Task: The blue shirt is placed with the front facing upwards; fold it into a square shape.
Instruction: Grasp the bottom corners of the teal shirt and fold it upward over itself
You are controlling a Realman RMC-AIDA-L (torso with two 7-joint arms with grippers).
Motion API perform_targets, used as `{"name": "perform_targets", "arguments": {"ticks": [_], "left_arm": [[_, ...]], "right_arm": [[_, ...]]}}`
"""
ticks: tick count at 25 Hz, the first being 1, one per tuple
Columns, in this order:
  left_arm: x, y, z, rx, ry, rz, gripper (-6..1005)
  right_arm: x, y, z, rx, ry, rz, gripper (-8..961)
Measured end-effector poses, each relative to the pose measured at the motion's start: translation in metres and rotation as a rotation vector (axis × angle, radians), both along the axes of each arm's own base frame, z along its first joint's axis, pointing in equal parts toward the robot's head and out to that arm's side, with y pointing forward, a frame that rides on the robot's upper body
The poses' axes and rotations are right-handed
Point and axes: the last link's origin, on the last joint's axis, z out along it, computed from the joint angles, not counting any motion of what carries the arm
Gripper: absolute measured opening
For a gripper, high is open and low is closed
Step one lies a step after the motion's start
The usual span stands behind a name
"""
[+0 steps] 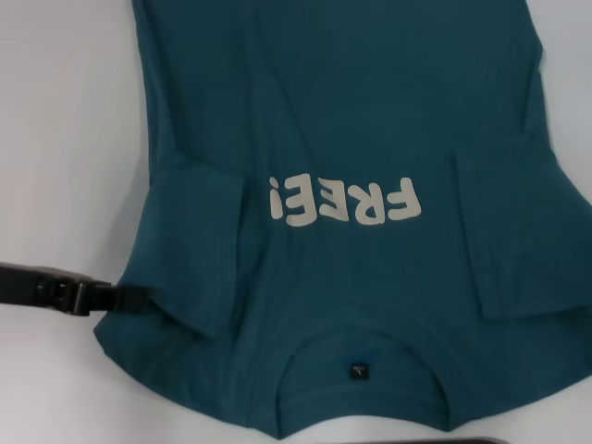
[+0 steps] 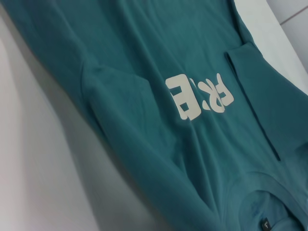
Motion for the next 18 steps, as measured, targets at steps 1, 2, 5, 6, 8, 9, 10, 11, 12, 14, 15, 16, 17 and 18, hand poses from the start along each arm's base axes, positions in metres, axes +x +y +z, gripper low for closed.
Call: {"name": "perform_targets", "arguments": {"ticks": [1, 2, 5, 6, 8, 9, 10, 11, 12, 14, 15, 16, 17, 18], "left_arm": [[0.0, -0.002, 0.001, -0.003, -0.002, 0.002, 28], [-0.001, -0.003, 0.002, -0.005, -0.005, 0.005, 28], [0.0, -0.009, 0.005, -0.013, -0.019, 0.01, 28], [0.0, -0.01, 0.006, -0.014, -0.023, 0.011, 28], [0.0, -0.013, 0.009, -0.017, -0.035, 0.015, 27], [-0.001, -0.013, 0.011, -0.015, -0.04, 0.017, 27], [-0.001, -0.013, 0.013, -0.013, -0.044, 0.018, 27], [-0.001, -0.013, 0.013, -0.013, -0.044, 0.018, 27], [-0.001, -0.012, 0.014, -0.013, -0.046, 0.018, 27], [-0.002, -0.007, 0.017, -0.023, -0.054, 0.021, 27], [-0.003, -0.006, 0.018, -0.026, -0.057, 0.024, 27], [-0.004, -0.004, 0.018, -0.032, -0.069, 0.032, 27], [-0.006, -0.003, 0.018, -0.037, -0.083, 0.041, 27], [-0.007, 0.0, 0.018, -0.038, -0.094, 0.047, 27]], "right_arm": [[0.0, -0.001, 0.0, -0.004, 0.002, 0.002, 4], [0.0, -0.002, 0.001, -0.008, 0.005, 0.004, 4], [0.002, -0.006, 0.003, -0.015, 0.004, 0.004, 4], [0.003, -0.008, 0.004, -0.016, 0.003, 0.002, 4], [0.004, -0.01, 0.005, -0.022, 0.006, 0.005, 4], [0.004, -0.01, 0.004, -0.024, 0.012, 0.008, 4], [0.004, -0.009, 0.004, -0.022, 0.023, 0.011, 4], [0.003, -0.008, 0.003, -0.02, 0.038, 0.016, 4], [0.001, -0.006, 0.003, -0.016, 0.056, 0.021, 4], [-0.003, -0.001, 0.004, 0.005, 0.092, 0.034, 4], [-0.005, 0.001, 0.005, 0.019, 0.11, 0.039, 4], [-0.007, 0.004, 0.006, 0.034, 0.127, 0.046, 4], [-0.009, 0.007, 0.007, 0.05, 0.141, 0.051, 4], [-0.011, 0.009, 0.008, 0.062, 0.151, 0.054, 4]]}}
